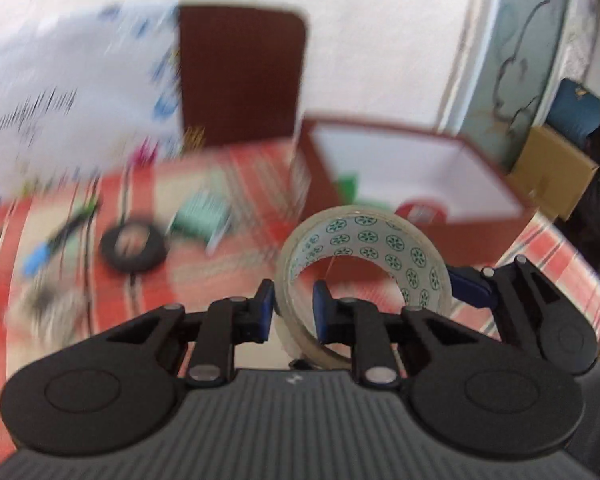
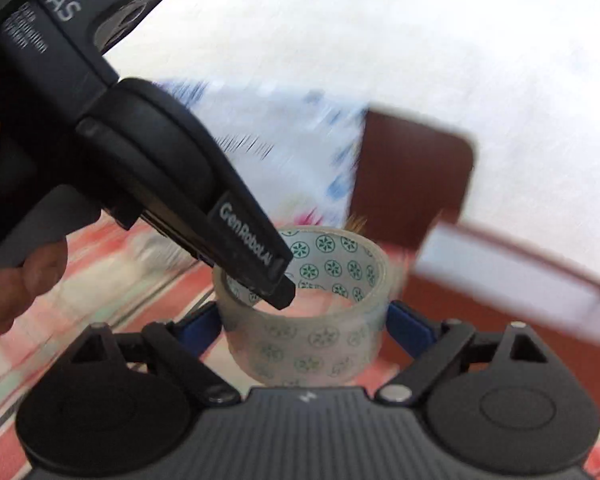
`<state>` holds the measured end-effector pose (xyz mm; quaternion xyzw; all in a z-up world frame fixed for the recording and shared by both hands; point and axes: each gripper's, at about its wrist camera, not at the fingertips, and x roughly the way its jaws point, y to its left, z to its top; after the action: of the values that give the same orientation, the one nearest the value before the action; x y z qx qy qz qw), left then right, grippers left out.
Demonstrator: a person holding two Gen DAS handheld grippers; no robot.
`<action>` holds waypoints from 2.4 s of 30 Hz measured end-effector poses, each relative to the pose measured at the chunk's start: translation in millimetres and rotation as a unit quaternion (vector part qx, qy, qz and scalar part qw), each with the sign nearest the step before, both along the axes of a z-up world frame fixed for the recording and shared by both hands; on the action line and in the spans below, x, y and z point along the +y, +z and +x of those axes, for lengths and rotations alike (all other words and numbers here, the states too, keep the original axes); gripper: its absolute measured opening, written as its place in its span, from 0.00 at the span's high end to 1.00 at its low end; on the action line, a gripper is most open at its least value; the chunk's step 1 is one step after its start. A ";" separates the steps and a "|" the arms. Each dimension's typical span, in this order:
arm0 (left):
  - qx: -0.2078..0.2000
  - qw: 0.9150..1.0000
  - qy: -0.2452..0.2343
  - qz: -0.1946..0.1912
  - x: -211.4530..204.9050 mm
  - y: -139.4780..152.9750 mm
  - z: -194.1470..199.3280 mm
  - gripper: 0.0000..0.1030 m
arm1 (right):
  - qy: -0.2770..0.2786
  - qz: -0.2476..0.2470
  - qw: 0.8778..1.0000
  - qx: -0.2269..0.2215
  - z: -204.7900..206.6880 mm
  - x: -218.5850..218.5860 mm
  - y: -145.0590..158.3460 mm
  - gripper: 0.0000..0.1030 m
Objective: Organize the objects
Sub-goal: 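Carry the clear tape roll into the brown box and release it, then grasp the bag of white beads with the right gripper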
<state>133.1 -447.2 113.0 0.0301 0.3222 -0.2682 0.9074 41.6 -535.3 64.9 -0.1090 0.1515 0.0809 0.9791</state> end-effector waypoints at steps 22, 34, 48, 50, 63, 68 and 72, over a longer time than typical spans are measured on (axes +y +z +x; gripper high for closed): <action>-0.028 0.997 -0.060 0.039 -207.0 -16.4 87.9 0.55 | -0.201 0.023 0.979 0.018 118.2 -196.3 -0.2 0.06; -0.056 0.996 -0.005 0.064 -128.7 -0.7 42.3 0.55 | -0.200 0.088 0.976 -0.020 53.6 -162.6 13.9 0.06; -0.025 0.990 0.113 0.077 5.9 -28.8 23.9 0.55 | -0.098 0.066 0.993 -0.007 21.5 -56.5 16.7 0.06; -0.020 0.988 0.131 0.078 24.6 -35.1 24.4 0.55 | -0.081 0.063 0.995 0.008 25.3 -41.3 12.4 0.06; 0.031 0.950 0.305 0.058 189.2 -106.7 27.9 0.54 | 0.011 0.048 0.992 0.119 49.0 31.0 -21.3 0.13; -0.036 0.930 0.365 0.033 239.7 -124.0 11.2 0.49 | 0.066 0.049 0.986 0.143 75.8 67.1 -27.7 0.13; -0.049 0.931 0.361 0.019 236.3 -123.1 10.7 0.45 | 0.105 0.058 0.980 0.159 112.8 98.0 -30.9 0.12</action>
<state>143.8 -210.9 -10.1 -0.0583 0.2717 0.0855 0.9568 154.4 -437.2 33.9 -0.0527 0.2884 0.2081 0.9331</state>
